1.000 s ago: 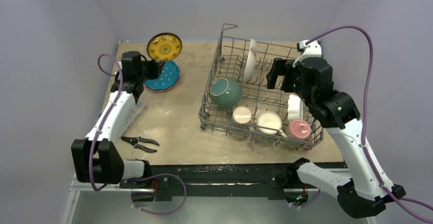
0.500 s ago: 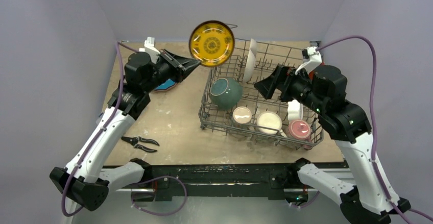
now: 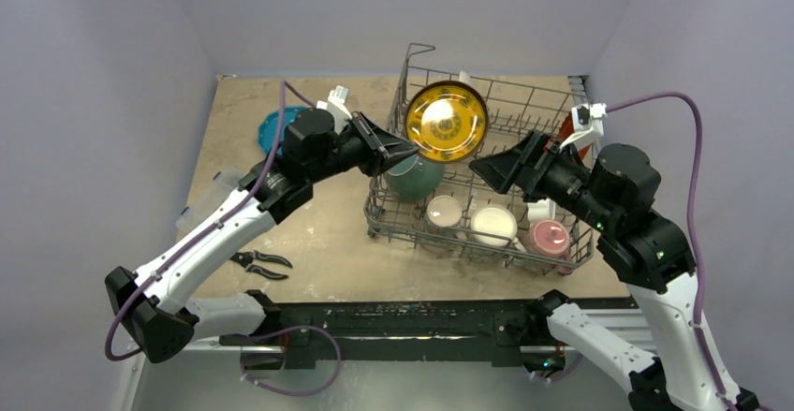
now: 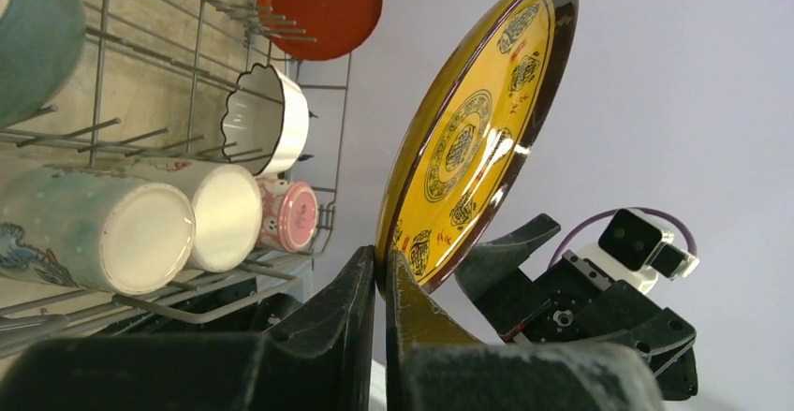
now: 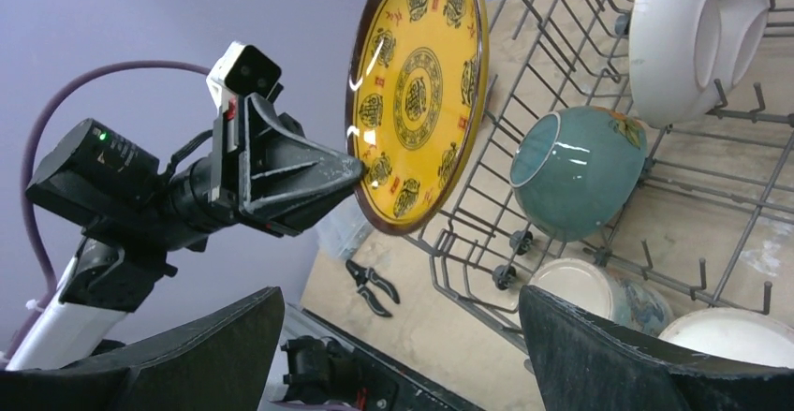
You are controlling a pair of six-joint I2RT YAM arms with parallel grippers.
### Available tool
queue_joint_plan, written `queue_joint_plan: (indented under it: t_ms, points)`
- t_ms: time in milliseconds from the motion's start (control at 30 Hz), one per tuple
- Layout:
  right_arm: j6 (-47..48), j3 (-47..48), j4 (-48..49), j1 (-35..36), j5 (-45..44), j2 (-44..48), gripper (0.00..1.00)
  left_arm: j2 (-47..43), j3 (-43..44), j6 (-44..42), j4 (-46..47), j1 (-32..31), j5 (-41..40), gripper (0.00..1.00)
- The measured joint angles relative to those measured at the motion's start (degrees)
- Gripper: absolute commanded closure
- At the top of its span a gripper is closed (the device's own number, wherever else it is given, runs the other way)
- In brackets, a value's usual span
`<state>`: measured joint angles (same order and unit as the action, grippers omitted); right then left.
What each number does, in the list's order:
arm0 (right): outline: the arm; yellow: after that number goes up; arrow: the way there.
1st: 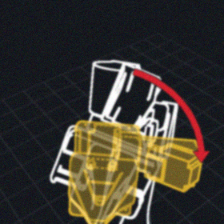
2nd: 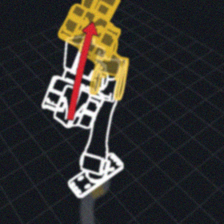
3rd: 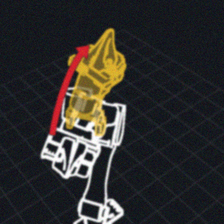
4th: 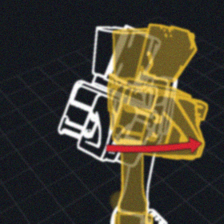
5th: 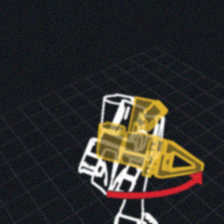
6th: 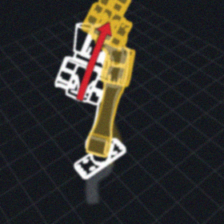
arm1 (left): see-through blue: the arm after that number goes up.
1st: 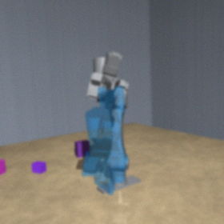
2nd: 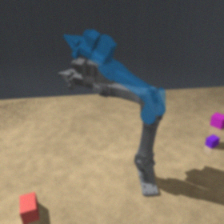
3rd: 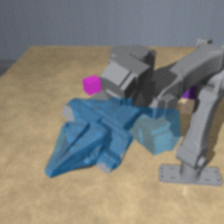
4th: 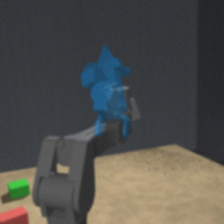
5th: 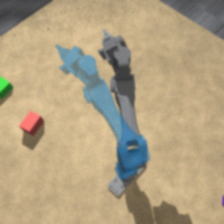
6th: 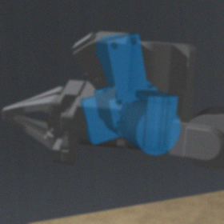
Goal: Load the mixed dishes into the dish rack
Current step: Pick up the plate at the center of the board, then insert the plate into the dish rack.
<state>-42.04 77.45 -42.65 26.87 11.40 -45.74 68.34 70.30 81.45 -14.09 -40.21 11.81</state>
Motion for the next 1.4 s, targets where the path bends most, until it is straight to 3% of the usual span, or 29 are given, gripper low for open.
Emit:
queue_joint_plan:
  t_ms: [267,400,600,800,900,933,1033,1100,1267,1400]
  points:
    - [-6.34,-0.02,-1.7,0.0,-5.97,0.15,0.02,2.34,1.66,0.48,1.53,-6.45,-0.83,1.0]
    - [-9.66,-0.42,-3.41,0.0,-9.35,0.61,0.09,3.15,1.99,0.57,2.43,-10.01,-0.83,1.0]
    - [-13.2,-2.05,-5.38,0.0,-15.15,3.98,0.43,4.98,2.67,0.59,2.43,-13.0,0.13,1.0]
    - [-15.06,-2.6,-5.68,0.0,-18.05,7.02,0.67,5.88,2.93,0.57,2.51,-13.51,0.68,1.0]
    - [-14.88,-2.6,-5.57,-0.02,-18.27,6.21,0.93,7.08,3.76,0.48,2.84,-13.62,2.03,1.0]
    - [-14.64,-2.6,-5.42,-0.04,-18.4,5.75,1.0,7.58,4.04,0.44,2.99,-13.62,2.58,0.95]
    - [-13.62,-2.6,-6.16,-0.2,-19.69,4.44,1.0,8.68,4.85,-0.07,2.54,-13.4,3.19,0.71]
    - [-12.83,-2.54,-6.14,-0.22,-20.83,3.58,1.0,9.18,6.32,-1.77,0.04,-13.25,3.69,0.6]
    - [-5.77,3.65,-10.36,-0.22,-29.22,-1.62,1.0,9.42,14.4,-10.4,-13.51,-8.2,6.64,0.42]
    - [2.78,11.39,-12.46,-0.26,-42.42,-7.45,1.0,7.13,18.91,-20.0,-25.92,0.13,2.89,0.39]
